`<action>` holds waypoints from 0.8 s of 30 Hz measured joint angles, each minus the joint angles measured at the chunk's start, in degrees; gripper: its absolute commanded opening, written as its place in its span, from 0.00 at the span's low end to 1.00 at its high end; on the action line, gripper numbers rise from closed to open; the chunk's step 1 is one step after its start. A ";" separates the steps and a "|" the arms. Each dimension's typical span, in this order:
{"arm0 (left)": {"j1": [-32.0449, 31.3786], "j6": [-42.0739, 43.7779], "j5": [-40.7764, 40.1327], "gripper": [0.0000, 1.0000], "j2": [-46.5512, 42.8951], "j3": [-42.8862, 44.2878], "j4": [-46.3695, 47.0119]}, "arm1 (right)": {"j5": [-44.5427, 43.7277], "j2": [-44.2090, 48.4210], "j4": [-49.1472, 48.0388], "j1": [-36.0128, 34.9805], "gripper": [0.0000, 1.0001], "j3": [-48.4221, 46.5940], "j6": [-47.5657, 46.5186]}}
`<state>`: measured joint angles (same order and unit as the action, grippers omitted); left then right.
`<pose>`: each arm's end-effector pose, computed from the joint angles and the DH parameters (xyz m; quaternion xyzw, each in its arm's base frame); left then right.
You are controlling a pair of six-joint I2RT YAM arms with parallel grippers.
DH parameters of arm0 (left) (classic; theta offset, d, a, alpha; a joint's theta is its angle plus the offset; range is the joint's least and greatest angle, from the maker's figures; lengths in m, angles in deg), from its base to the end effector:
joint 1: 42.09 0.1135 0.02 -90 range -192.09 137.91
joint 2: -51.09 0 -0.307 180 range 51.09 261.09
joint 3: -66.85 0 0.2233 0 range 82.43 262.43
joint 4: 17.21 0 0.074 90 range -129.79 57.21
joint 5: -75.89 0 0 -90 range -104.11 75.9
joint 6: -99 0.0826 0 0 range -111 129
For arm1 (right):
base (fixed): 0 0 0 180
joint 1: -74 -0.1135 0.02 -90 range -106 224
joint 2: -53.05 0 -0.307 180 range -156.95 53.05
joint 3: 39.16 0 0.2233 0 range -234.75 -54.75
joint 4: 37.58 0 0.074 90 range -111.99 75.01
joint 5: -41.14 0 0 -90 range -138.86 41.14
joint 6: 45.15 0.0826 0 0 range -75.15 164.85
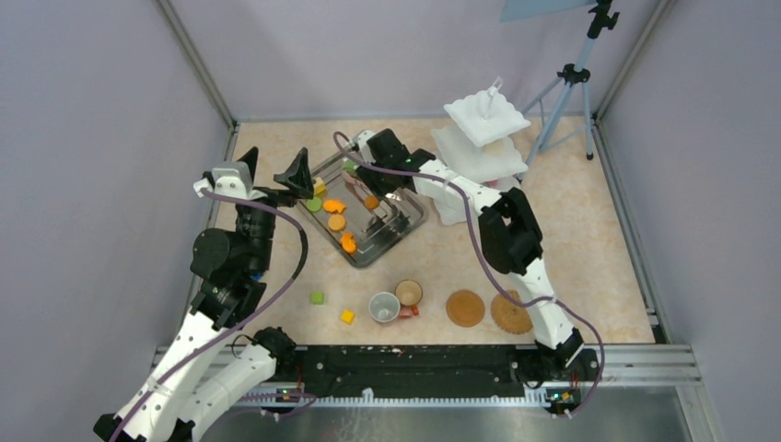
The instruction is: Serve the afternoon tea
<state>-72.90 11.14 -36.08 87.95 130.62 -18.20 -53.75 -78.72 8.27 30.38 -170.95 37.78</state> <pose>0.1094 -0.0293 0.4646 -0.0072 0.5452 -0.1081 0.8313 0.4079 0.3790 0.2304 -0.3818 0.8435 0.0803 0.3691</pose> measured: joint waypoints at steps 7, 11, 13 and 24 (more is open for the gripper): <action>0.00 0.00 0.02 0.99 0.02 0.00 0.00 | -0.17 -3.56 0.85 0.50 0.46 -4.00 -2.19; 0.00 0.00 0.04 0.99 0.02 0.00 0.00 | -0.04 -3.87 1.27 0.50 0.35 -4.37 -2.82; 0.00 0.00 0.04 0.99 0.02 0.00 0.00 | 0.04 -3.87 1.84 0.50 0.30 -5.03 -2.75; 0.00 0.00 0.02 0.99 0.11 0.00 0.00 | -4.55 8.22 8.09 -4.76 0.18 2.69 5.75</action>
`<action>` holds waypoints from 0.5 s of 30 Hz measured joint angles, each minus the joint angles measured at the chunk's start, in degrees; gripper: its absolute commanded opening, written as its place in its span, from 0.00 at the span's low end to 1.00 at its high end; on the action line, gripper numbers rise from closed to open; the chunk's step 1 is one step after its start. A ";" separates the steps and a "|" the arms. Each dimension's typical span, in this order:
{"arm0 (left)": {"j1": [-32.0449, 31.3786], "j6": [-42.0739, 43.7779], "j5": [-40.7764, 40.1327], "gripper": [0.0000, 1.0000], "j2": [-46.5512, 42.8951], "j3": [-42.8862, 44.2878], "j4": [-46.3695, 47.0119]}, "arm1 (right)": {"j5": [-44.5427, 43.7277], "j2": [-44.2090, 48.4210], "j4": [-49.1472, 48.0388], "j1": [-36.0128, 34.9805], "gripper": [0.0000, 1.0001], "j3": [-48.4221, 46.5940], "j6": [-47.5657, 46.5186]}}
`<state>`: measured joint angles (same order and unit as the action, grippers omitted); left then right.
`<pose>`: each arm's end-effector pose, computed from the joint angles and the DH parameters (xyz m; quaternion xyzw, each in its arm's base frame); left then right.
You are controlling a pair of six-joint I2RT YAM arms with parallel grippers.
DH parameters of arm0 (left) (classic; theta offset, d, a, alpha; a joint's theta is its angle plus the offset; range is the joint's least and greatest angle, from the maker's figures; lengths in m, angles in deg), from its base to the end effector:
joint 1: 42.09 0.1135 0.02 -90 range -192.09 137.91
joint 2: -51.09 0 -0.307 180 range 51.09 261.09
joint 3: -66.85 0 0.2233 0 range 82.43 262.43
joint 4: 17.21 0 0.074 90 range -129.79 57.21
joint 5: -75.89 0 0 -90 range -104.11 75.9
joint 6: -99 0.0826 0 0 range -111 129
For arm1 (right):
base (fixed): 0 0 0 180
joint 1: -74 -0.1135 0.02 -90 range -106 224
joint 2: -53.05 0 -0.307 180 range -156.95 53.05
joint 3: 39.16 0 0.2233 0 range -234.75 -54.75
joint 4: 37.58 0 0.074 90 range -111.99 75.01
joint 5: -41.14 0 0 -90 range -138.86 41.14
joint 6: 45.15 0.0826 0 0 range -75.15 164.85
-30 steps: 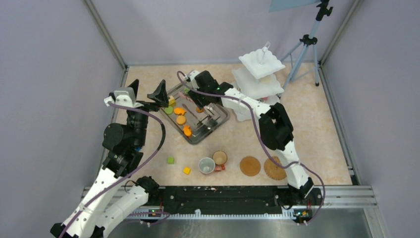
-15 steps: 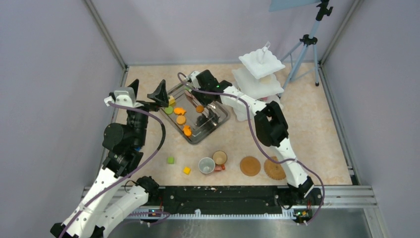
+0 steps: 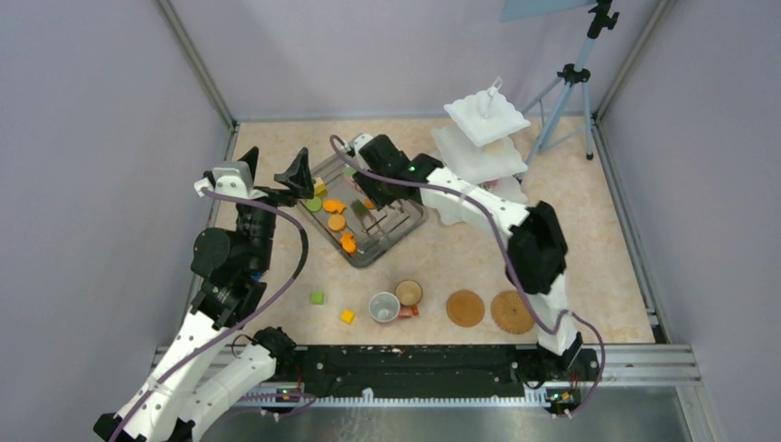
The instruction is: Serve the afternoon tea
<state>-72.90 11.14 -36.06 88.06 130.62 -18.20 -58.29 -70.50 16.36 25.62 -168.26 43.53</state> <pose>0.1100 -0.0296 0.4644 -0.0067 0.5459 -0.1079 0.8308 0.3523 0.3761 0.2747 -0.3650 0.8576 0.0709 0.3552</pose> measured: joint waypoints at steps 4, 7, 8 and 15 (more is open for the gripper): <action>0.02 -0.02 0.04 0.99 0.42 0.00 -0.02 | -1.20 18.23 -0.90 -3.52 0.18 14.01 5.22; 0.02 -0.07 0.13 0.99 0.83 0.00 -0.02 | -2.40 31.85 -1.20 -4.04 0.18 23.39 8.72; 0.00 -0.11 0.22 0.99 0.96 0.00 -0.02 | -3.32 35.26 -1.01 -3.82 0.18 25.59 9.64; 0.00 -0.59 1.18 0.99 1.60 0.00 -0.07 | -8.70 54.90 0.70 0.17 0.18 38.95 14.45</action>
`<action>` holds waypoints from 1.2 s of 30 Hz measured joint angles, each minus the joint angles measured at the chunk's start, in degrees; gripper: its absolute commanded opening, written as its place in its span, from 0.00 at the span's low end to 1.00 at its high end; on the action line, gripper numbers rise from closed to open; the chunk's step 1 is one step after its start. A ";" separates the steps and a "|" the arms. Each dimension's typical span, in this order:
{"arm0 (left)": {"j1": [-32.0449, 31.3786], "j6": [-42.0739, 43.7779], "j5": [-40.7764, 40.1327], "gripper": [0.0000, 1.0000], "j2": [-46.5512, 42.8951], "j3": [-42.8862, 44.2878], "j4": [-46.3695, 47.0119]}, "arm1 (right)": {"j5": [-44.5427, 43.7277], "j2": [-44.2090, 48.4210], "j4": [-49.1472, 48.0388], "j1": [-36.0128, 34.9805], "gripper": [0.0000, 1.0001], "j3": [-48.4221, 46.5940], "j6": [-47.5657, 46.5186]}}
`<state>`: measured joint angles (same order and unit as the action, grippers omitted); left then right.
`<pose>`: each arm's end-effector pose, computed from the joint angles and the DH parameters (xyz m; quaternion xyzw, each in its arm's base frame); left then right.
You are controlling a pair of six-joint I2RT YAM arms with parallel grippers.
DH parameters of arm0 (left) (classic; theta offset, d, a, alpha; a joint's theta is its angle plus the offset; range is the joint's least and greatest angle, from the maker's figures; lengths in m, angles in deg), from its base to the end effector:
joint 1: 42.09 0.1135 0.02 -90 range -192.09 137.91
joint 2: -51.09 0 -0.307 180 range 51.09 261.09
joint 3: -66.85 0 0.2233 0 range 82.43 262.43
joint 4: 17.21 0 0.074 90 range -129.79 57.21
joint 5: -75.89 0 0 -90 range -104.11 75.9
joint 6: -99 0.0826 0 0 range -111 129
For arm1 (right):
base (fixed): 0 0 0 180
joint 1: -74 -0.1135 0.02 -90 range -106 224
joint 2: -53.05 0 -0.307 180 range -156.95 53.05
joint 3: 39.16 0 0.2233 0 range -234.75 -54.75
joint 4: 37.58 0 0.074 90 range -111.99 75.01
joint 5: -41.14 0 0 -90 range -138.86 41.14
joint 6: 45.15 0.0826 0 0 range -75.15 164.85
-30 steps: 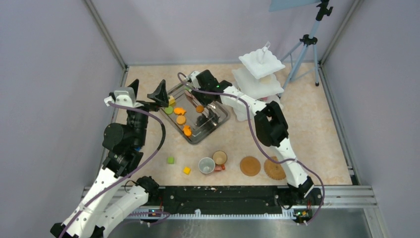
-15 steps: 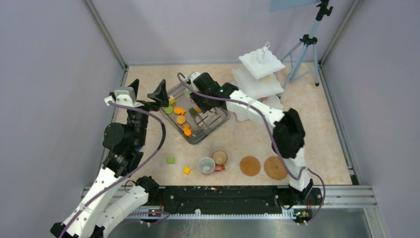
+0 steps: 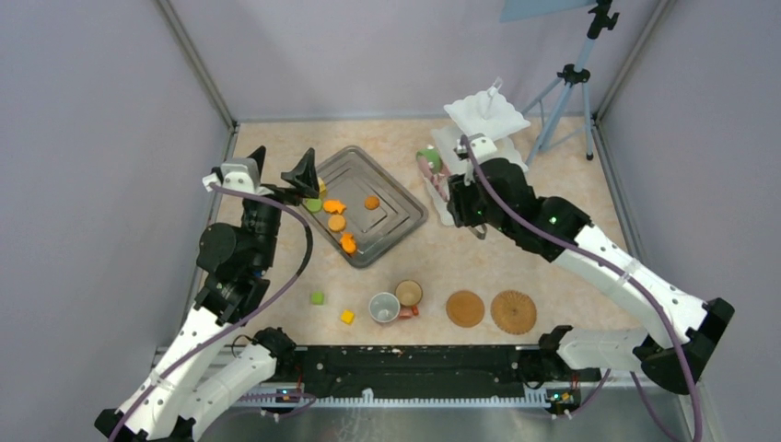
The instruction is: Serve the afternoon tea
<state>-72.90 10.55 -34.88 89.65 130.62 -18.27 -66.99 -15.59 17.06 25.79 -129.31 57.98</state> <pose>0.1180 -0.0363 0.4618 0.0037 0.5556 -0.1137 0.8236 0.1815 0.1645 0.3979 -0.1902 0.8506 0.1207 0.4751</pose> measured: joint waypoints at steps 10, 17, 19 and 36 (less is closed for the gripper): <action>0.00 -0.09 0.35 0.99 0.98 0.00 -0.02 | 0.59 3.17 0.83 8.81 0.18 5.22 0.37; 0.00 -0.09 0.35 0.99 1.20 0.00 -0.07 | -1.46 -0.33 -1.81 11.30 0.20 5.60 0.13; 0.00 -0.09 0.35 0.99 1.20 0.00 -0.07 | -1.73 -1.97 -3.13 11.50 0.20 5.62 -0.07; 0.00 -0.09 0.33 0.99 1.18 0.02 -0.07 | -4.85 -8.90 -9.53 14.10 0.47 6.71 -0.46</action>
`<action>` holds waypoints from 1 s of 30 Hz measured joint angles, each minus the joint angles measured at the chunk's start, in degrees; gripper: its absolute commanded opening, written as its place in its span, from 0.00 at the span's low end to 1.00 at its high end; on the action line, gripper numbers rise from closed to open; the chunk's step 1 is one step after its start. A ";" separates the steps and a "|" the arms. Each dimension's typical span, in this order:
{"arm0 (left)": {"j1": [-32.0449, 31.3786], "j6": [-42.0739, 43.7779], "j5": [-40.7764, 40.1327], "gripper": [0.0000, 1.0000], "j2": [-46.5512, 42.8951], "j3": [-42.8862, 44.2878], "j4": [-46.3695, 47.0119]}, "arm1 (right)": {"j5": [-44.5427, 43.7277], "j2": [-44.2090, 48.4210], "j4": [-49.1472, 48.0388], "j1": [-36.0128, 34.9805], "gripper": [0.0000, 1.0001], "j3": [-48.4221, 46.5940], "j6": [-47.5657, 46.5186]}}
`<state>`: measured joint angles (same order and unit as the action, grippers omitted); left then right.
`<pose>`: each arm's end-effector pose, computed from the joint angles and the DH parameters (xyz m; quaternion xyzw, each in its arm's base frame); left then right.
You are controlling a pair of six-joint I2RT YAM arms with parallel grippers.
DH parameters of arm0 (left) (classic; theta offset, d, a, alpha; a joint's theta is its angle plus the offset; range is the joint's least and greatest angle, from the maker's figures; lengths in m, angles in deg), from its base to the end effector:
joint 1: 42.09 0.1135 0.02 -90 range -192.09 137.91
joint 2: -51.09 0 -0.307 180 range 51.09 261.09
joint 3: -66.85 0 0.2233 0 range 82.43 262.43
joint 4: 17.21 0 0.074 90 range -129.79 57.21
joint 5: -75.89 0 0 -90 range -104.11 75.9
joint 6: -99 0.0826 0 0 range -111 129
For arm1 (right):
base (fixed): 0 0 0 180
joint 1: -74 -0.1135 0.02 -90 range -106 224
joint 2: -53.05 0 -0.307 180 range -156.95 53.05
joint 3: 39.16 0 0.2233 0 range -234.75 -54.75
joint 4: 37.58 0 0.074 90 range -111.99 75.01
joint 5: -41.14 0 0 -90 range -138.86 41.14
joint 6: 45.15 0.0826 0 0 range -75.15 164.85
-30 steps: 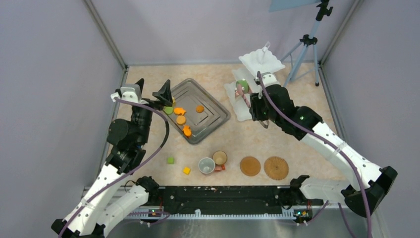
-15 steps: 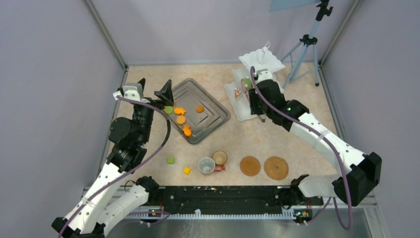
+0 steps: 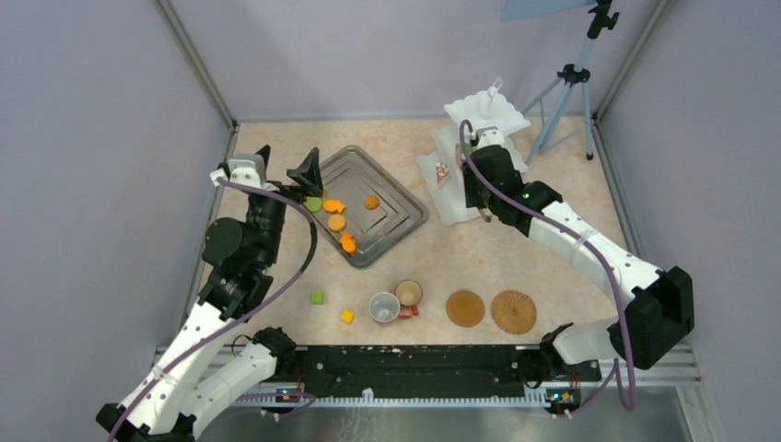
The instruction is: Serve the afternoon tea
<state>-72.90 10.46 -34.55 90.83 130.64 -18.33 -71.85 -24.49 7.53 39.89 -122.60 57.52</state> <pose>0.1241 -0.0404 0.4598 0.0090 0.5634 -0.1130 0.8184 0.2600 0.1371 0.3414 -0.0807 0.8857 0.0016 0.4572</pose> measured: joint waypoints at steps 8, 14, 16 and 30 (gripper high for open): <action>0.00 0.00 0.02 0.99 0.00 -0.02 0.00 | 2.27 1.57 2.82 0.07 0.57 -0.04 0.39; 0.00 -0.04 0.04 0.99 0.00 -0.02 0.00 | 5.51 7.04 10.36 0.07 0.57 -1.11 1.36; 0.00 -0.04 0.04 0.99 0.00 -0.02 0.00 | 7.19 10.19 13.51 0.07 0.57 -1.73 1.55; 0.00 -0.22 -0.50 0.99 -1.53 -0.02 -0.35 | 27.23 10.62 3.78 -11.02 0.58 -2.14 4.59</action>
<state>-72.90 10.24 -35.06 89.30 130.62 -18.68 -44.61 -13.87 11.31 28.87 -124.75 62.11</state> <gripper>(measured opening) 0.987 0.579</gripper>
